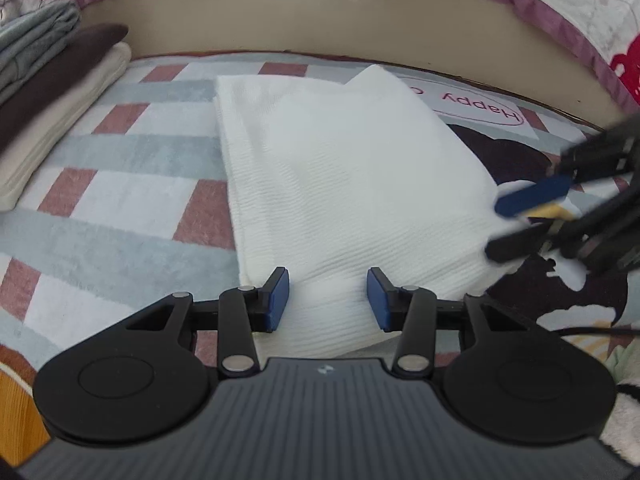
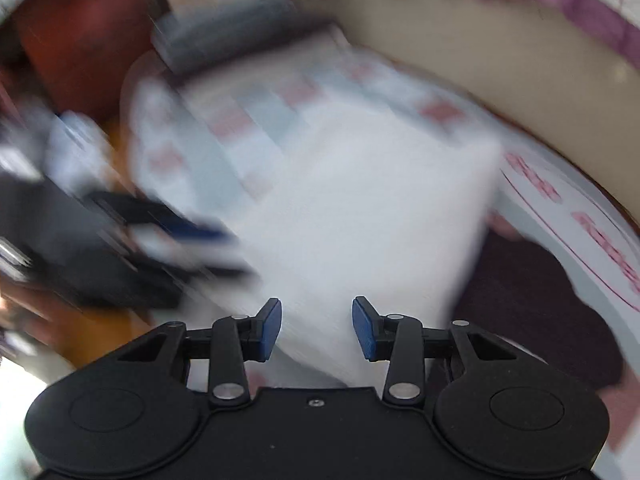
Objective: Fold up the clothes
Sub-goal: 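Pinch the folded blanket edge with the left gripper while the right gripper pinches it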
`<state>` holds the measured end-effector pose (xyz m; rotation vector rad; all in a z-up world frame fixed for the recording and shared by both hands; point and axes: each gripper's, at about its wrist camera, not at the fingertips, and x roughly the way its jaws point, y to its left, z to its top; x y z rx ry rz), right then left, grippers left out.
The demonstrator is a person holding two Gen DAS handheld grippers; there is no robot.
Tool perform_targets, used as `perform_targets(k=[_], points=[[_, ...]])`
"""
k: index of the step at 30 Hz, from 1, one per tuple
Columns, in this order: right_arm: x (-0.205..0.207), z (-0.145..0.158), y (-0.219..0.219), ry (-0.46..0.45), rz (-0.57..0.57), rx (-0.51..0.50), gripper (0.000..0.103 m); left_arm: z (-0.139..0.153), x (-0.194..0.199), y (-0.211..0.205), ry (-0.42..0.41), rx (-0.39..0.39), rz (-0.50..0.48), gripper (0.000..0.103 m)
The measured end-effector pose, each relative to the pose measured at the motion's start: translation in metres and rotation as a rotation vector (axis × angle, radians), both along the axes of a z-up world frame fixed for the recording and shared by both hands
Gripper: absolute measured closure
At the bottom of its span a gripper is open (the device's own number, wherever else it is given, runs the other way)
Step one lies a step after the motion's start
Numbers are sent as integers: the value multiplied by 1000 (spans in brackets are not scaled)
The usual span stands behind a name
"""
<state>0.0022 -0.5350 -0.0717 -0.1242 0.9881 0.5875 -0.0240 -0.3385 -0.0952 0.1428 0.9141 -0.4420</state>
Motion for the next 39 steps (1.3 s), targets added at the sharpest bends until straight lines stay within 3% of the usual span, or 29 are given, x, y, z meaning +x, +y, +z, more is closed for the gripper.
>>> perform_targets(k=[2, 3, 5, 7, 9, 12, 16, 21, 25, 27, 30, 33, 37, 38, 39], points=[[2, -6, -1, 25, -10, -44, 56, 4, -1, -3, -9, 83, -37, 50], [4, -5, -6, 60, -27, -20, 54, 6, 0, -6, -14, 136, -74, 35], [3, -7, -26, 149, -63, 108, 36, 14, 4, -3, -32, 198, -191, 33], [-2, -12, -50, 238, -102, 278, 36, 25, 16, 7, -18, 187, -211, 23], [-1, -17, -71, 290, -183, 406, 37, 25, 34, 23, 86, 61, -134, 17], [6, -20, -97, 273, -361, 529, 37, 13, 57, 47, 227, -149, 3, 17], [35, -37, -112, 308, -500, 593, 37, -14, 81, 69, 335, -388, 124, 18], [55, -57, -110, 326, -557, 508, 37, -27, 115, 57, 413, -375, 78, 20], [59, -68, -97, 361, -498, 503, 36, -42, 132, 56, 479, -482, 130, 18], [61, -70, -91, 375, -496, 498, 33, -50, 143, 60, 537, -552, 185, 3], [63, -74, -85, 382, -503, 494, 27, -59, 162, 69, 640, -662, 281, 2], [69, -79, -82, 377, -479, 535, 30, -51, 157, 60, 563, -587, 246, 10], [75, -68, -60, 255, -381, 449, 49, -27, 129, 24, 373, -330, 111, 61], [73, -61, -57, 218, -361, 448, 58, -20, 122, 16, 327, -272, 73, 67], [71, -55, -54, 182, -341, 447, 59, -11, 117, 13, 301, -277, 37, 71]])
